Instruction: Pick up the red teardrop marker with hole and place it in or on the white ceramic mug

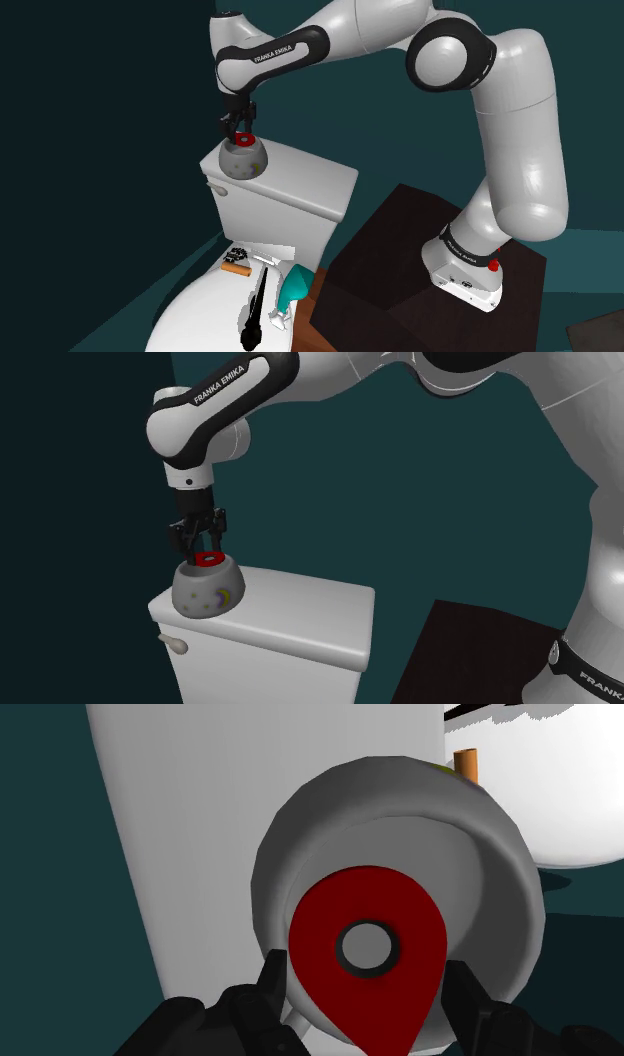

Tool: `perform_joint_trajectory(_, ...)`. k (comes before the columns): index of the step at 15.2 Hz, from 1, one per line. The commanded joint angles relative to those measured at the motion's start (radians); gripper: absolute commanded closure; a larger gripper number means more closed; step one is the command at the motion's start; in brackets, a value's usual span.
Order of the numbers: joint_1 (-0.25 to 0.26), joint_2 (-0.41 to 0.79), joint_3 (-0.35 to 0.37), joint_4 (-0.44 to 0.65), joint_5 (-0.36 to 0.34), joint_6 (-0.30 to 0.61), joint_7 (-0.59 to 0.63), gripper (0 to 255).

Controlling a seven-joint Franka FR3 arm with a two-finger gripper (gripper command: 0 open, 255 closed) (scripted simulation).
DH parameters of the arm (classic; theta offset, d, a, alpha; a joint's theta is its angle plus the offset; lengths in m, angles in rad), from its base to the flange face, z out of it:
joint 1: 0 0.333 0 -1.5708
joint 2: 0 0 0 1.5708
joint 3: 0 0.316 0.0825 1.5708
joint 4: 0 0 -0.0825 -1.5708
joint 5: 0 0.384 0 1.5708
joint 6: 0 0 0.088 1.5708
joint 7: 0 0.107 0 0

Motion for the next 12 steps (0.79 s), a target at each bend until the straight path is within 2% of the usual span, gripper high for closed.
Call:
perform_joint_trajectory(1, 0.0, 0.001, 0.0, -0.005, 0.0, 0.004, 0.0, 255)
perform_joint_trajectory(6, 0.0, 0.001, 0.0, -0.005, 0.0, 0.004, 0.0, 255)
perform_joint_trajectory(7, 0.0, -0.001, 0.0, -0.008, 0.0, 0.006, 0.001, 0)
perform_joint_trajectory(12, 0.0, 0.001, 0.0, -0.005, 0.0, 0.004, 0.0, 0)
